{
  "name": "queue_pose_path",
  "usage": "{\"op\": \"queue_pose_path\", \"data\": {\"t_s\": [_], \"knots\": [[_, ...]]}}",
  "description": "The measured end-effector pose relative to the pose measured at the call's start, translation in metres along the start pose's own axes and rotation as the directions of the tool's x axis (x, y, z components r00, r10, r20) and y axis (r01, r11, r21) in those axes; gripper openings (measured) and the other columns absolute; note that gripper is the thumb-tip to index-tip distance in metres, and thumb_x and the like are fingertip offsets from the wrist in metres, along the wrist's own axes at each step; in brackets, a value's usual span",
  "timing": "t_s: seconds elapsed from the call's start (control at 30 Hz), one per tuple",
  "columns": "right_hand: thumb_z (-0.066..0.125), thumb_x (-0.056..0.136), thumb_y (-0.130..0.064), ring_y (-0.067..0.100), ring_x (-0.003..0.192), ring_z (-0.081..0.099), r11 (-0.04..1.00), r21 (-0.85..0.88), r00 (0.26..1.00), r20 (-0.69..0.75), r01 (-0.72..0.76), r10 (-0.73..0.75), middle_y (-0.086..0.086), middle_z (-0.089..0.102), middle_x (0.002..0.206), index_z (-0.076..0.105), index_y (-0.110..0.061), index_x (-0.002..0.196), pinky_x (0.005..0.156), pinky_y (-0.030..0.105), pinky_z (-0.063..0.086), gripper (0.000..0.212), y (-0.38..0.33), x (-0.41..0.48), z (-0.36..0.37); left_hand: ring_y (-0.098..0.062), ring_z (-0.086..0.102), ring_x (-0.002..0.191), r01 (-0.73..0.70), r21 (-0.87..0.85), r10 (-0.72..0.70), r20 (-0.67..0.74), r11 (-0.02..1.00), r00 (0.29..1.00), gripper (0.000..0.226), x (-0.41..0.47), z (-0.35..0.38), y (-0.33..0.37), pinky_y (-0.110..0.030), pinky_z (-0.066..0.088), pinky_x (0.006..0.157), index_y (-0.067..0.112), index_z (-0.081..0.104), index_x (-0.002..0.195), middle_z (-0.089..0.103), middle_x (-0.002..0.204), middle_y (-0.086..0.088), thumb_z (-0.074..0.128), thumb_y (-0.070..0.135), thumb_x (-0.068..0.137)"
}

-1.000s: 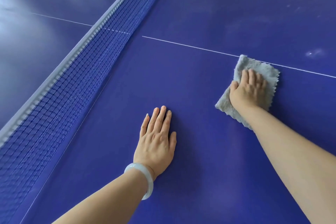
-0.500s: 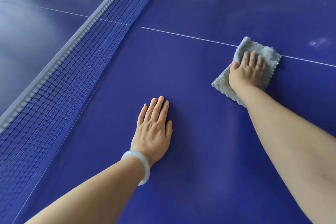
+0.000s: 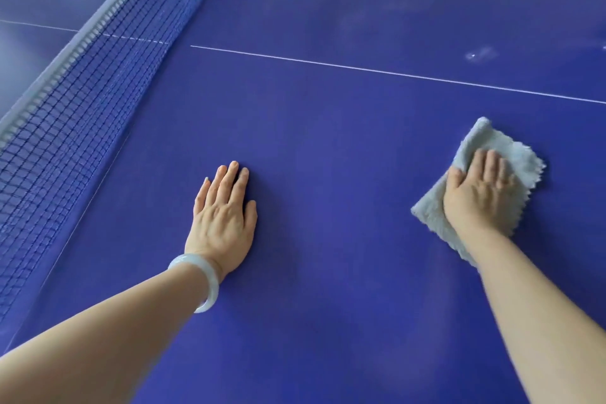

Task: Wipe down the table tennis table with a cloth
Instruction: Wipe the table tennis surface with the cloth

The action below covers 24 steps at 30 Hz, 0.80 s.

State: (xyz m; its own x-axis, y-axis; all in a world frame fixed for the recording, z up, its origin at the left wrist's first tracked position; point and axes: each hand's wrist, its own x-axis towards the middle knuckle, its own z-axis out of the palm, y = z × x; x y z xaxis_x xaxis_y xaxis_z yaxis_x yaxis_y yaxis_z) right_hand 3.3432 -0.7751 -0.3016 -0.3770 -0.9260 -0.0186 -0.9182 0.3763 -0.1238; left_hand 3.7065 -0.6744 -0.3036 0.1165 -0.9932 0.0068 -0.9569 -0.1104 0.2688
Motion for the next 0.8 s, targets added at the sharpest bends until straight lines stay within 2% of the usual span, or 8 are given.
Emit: {"op": "queue_pose_path", "data": {"t_s": [0.07,0.13,0.23,0.3,0.4,0.5,0.6,0.8], "knots": [[0.023,0.104,-0.038,0.031,0.152,0.009,0.999,0.028,1.000,-0.006,-0.031,0.031,0.017,0.012,0.165,0.013,-0.001,0.157,0.123,0.049,0.009,0.064,-0.032,-0.040,0.007,-0.017,0.003,0.152,-0.003,0.001,0.003,-0.005,1.000,1.000,0.056,0.000,-0.001,0.000,-0.033,-0.004,0.123,0.015,0.022,0.155,0.012,0.164,0.000,0.035,0.028,0.103],[0.020,0.103,-0.039,0.031,0.153,0.007,0.975,0.065,0.977,-0.005,0.211,-0.211,0.017,0.009,0.165,0.011,-0.002,0.157,0.124,0.048,0.007,0.067,-0.076,-0.104,0.019,-0.018,0.004,0.152,-0.008,0.002,0.008,-0.006,1.000,1.000,0.056,0.001,-0.001,0.001,-0.034,-0.004,0.123,0.014,0.023,0.155,0.012,0.164,-0.001,0.035,0.028,0.103],[0.022,0.104,-0.041,0.025,0.154,0.005,0.718,0.087,0.716,0.053,0.691,-0.696,0.012,0.011,0.166,0.017,-0.006,0.157,0.124,0.047,0.010,0.065,-0.108,-0.200,0.032,-0.018,0.003,0.152,-0.012,0.012,0.012,-0.004,1.000,1.000,0.056,-0.001,-0.001,-0.001,-0.034,-0.004,0.123,0.014,0.022,0.155,0.012,0.164,-0.001,0.035,0.028,0.103],[0.022,0.105,-0.044,0.018,0.154,0.005,0.574,0.119,0.570,0.068,0.810,-0.819,0.005,0.011,0.166,0.020,-0.011,0.158,0.124,0.044,0.014,0.062,-0.084,-0.200,0.024,-0.018,0.004,0.152,-0.017,0.001,0.017,-0.011,1.000,1.000,0.055,-0.001,0.000,-0.001,-0.034,-0.004,0.123,0.014,0.023,0.155,0.013,0.164,-0.001,0.035,0.028,0.103],[0.012,0.101,-0.046,0.018,0.154,0.008,0.762,0.019,0.761,0.052,0.647,-0.647,0.004,0.013,0.166,0.021,-0.012,0.157,0.125,0.042,0.010,0.066,-0.011,-0.142,0.013,-0.018,0.003,0.152,-0.017,0.012,0.017,-0.014,1.000,1.000,0.056,-0.002,0.002,-0.002,-0.035,-0.004,0.123,0.015,0.021,0.156,0.012,0.164,-0.001,0.032,0.030,0.103],[0.016,0.101,-0.040,0.028,0.152,0.015,0.988,0.011,0.988,0.001,0.156,-0.156,0.012,0.019,0.164,0.023,-0.006,0.156,0.124,0.045,0.009,0.065,0.052,-0.097,-0.003,-0.021,0.002,0.152,-0.028,0.050,0.028,-0.006,0.998,1.000,0.057,-0.003,0.005,-0.001,-0.036,-0.004,0.122,0.012,0.018,0.156,0.010,0.164,-0.003,0.028,0.031,0.104],[0.021,0.104,-0.036,0.024,0.154,0.005,1.000,-0.004,1.000,0.010,0.022,-0.022,0.009,0.008,0.166,0.011,-0.007,0.158,0.125,0.042,0.002,0.062,0.055,-0.095,-0.004,-0.027,0.002,0.151,-0.042,0.126,0.040,0.023,0.991,0.999,0.056,-0.003,0.008,0.002,-0.041,-0.003,0.122,0.006,0.017,0.155,0.010,0.164,-0.009,0.026,0.028,0.104],[0.020,0.105,-0.036,0.021,0.154,0.000,0.997,-0.043,0.996,0.056,0.069,-0.067,0.007,0.001,0.167,0.005,-0.010,0.159,0.125,0.040,-0.002,0.062,0.057,-0.094,-0.003,-0.032,0.006,0.151,-0.259,0.264,0.247,0.077,0.929,0.966,0.057,-0.023,-0.004,0.028,-0.046,0.003,0.122,0.005,0.018,0.154,0.013,0.163,-0.011,0.033,0.012,0.099]]}}
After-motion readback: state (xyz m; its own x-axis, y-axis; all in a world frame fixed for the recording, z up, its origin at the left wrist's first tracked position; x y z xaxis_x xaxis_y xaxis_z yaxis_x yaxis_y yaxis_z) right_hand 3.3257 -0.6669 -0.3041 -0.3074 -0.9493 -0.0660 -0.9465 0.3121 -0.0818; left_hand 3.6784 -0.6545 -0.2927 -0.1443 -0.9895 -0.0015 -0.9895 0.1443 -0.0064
